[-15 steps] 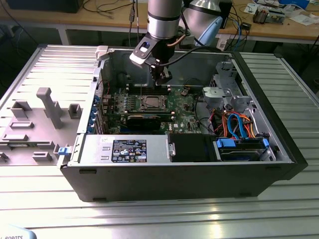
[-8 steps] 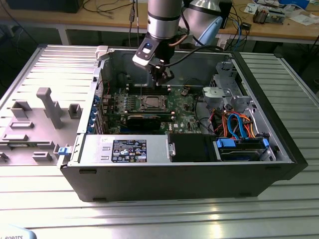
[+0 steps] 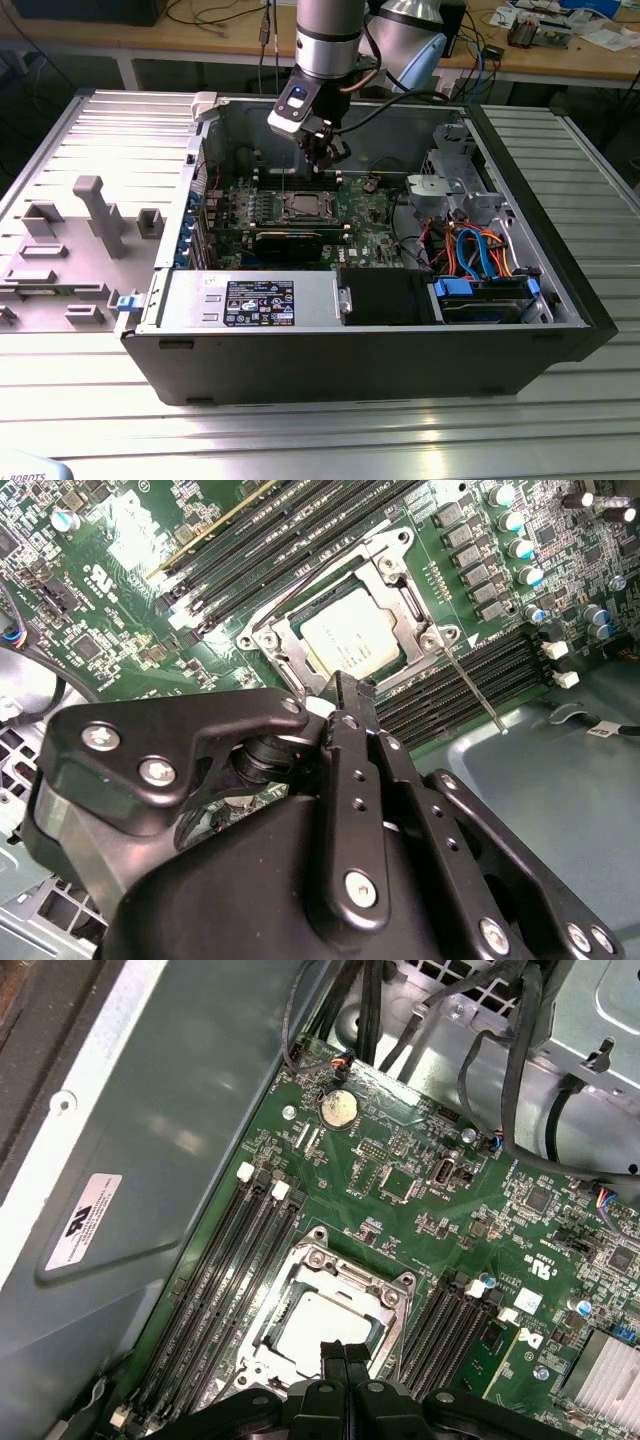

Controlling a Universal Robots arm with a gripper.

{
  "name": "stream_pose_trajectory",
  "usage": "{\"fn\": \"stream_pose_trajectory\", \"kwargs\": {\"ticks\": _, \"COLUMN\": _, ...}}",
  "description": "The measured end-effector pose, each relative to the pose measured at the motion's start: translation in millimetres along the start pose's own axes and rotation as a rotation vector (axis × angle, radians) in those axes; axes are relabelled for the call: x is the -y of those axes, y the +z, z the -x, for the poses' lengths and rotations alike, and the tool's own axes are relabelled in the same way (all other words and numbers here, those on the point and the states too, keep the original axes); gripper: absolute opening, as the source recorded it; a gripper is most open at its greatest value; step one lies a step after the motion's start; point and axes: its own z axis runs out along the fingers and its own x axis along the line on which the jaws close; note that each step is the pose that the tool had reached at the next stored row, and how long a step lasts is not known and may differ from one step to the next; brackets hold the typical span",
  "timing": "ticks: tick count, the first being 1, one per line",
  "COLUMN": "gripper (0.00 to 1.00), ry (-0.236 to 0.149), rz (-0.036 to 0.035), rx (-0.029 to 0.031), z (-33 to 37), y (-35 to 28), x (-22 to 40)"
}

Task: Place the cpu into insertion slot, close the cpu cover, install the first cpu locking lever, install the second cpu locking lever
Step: 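Install the first cpu locking lever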

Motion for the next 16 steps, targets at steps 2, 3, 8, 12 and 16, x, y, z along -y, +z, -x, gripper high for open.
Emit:
{"fn": "stream_pose_trajectory", "kwargs": {"ticks": 2, "gripper": 0.11, "ry": 0.0, "rz": 0.0, "rx": -0.0001, "z": 0.0, "y": 0.0, "x": 0.0}}
{"fn": "stream_pose_trajectory", "kwargs": {"ticks": 3, "gripper": 0.11, "ry": 0.0, "rz": 0.0, "rx": 0.0, "z": 0.0, "y": 0.0, "x": 0.0}}
{"fn": "stream_pose_trajectory", "kwargs": {"ticks": 8, "gripper": 0.11, "ry": 0.0, "rz": 0.0, "rx": 0.0, "z": 0.0, "y": 0.0, "x": 0.0}}
{"fn": "stream_pose_trajectory", "kwargs": {"ticks": 12, "gripper": 0.11, "ry": -0.023, "rz": 0.0002, "rx": 0.0003, "z": 0.0, "y": 0.0, "x": 0.0}}
{"fn": "stream_pose_trajectory", "kwargs": {"ticks": 16, "gripper": 0.11, "ry": -0.082, "rz": 0.0007, "rx": 0.0013, "z": 0.0, "y": 0.0, "x": 0.0}}
